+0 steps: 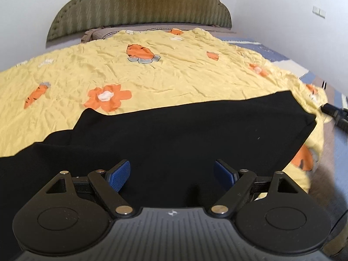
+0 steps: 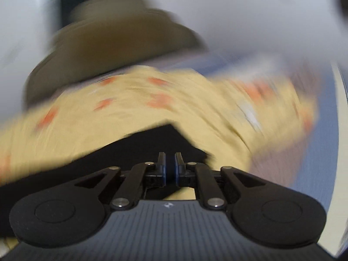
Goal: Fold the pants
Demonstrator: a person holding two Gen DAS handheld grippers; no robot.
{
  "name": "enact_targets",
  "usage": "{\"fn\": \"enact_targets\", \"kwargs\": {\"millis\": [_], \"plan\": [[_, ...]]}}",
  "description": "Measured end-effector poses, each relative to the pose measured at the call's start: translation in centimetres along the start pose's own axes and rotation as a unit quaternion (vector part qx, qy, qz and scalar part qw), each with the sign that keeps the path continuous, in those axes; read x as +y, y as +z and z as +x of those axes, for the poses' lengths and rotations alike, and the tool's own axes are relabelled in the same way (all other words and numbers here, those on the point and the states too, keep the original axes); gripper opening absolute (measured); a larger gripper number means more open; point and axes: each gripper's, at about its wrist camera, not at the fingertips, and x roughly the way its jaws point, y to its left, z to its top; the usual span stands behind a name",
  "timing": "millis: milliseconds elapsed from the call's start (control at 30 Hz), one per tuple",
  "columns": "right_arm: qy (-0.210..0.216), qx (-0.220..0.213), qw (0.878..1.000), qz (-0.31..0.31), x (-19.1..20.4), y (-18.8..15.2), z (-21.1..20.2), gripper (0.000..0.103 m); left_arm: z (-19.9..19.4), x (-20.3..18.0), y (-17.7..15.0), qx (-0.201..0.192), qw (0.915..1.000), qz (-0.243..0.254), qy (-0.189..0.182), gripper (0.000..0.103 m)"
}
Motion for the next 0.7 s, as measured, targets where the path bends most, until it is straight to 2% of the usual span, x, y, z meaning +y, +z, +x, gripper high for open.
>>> {"fn": "enact_targets", "kwargs": {"millis": [33, 67, 133, 233, 267, 300, 367, 467, 600, 700], "plan": [[0.005, -0.025, 0.996, -0.085, 3.1, -0.5, -1.2, 0.015, -0.2, -0.1, 0.0, -0.003, 1.0, -0.001, -0.001, 0.084], [0.015, -0.053, 0.983, -0.176, 6.2, -1.4, -2.5, 0.024, -0.4, -0.3, 0.0, -0.005, 1.0, 0.004, 0.0, 0.084], [0.053, -0.1, 0.934, -0.338, 11.4, -4.0, -4.5, 0.027, -0.8, -0.9, -0.1, -0.009, 0.9997, 0.021, 0.007, 0.084], [0.059, -0.109, 0.859, -0.496, 16.2, -7.5, -5.1, 0.027, -1.1, -1.6, -0.4, -0.012, 0.9991, 0.038, 0.015, 0.084], [0.057, -0.108, 0.84, -0.529, 17.0, -8.3, -4.9, 0.027, -1.2, -1.6, -0.5, -0.011, 0.9991, 0.039, 0.013, 0.084], [0.053, -0.104, 0.828, -0.549, 17.5, -8.9, -4.6, 0.027, -1.3, -1.7, -0.5, -0.01, 0.9991, 0.04, 0.012, 0.084], [0.048, -0.092, 0.817, -0.567, 17.7, -9.3, -4.1, 0.027, -1.3, -1.8, -0.5, -0.008, 0.9992, 0.039, 0.008, 0.084], [0.039, -0.077, 0.811, -0.579, 17.4, -9.2, -3.7, 0.027, -1.1, -2.3, -0.1, 0.002, 0.9993, 0.037, -0.009, 0.084], [0.023, -0.046, 0.785, -0.617, 17.6, -10.2, -2.7, 0.025, -0.3, -3.8, 0.5, 0.019, 0.9987, 0.047, 0.005, 0.084], [0.032, -0.042, 0.781, -0.622, 18.0, -10.2, -2.3, 0.023, 0.3, -4.7, 0.9, 0.03, 0.9978, 0.056, 0.017, 0.084]]}}
